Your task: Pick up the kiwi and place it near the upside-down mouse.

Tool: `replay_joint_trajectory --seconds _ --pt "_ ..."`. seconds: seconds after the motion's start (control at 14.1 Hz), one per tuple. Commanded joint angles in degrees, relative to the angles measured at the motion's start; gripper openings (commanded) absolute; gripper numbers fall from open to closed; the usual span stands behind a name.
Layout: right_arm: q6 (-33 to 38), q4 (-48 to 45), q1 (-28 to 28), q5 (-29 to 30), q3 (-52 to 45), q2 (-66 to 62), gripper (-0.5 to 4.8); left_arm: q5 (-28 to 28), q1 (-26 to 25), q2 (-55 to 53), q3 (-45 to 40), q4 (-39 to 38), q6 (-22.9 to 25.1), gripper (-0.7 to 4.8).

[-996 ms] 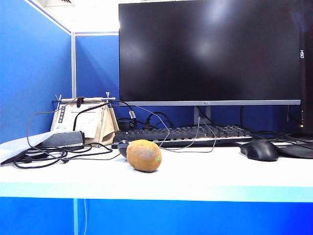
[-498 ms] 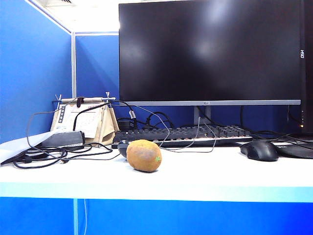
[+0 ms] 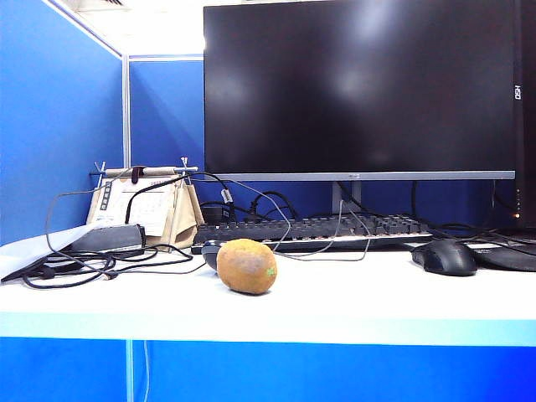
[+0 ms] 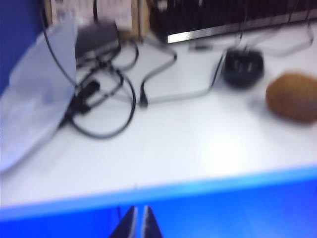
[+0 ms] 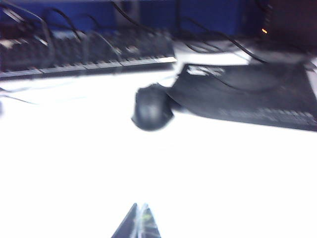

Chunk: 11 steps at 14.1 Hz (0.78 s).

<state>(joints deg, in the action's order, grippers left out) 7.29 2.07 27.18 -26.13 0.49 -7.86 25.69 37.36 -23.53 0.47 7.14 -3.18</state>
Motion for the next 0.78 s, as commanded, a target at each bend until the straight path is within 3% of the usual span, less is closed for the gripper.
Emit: replay_joint_trajectory --seconds 0.07,0.78 --pt "0.3 4.7 0.1 -1.2 -0.5 0.0 0.13 0.0 0.0 0.0 0.1 -4.0 0.2 0.30" --pt "1.7 5.4 0.1 -0.8 -0.5 0.0 0.13 0.0 0.0 0.1 0.1 -6.2 0.2 0.30"
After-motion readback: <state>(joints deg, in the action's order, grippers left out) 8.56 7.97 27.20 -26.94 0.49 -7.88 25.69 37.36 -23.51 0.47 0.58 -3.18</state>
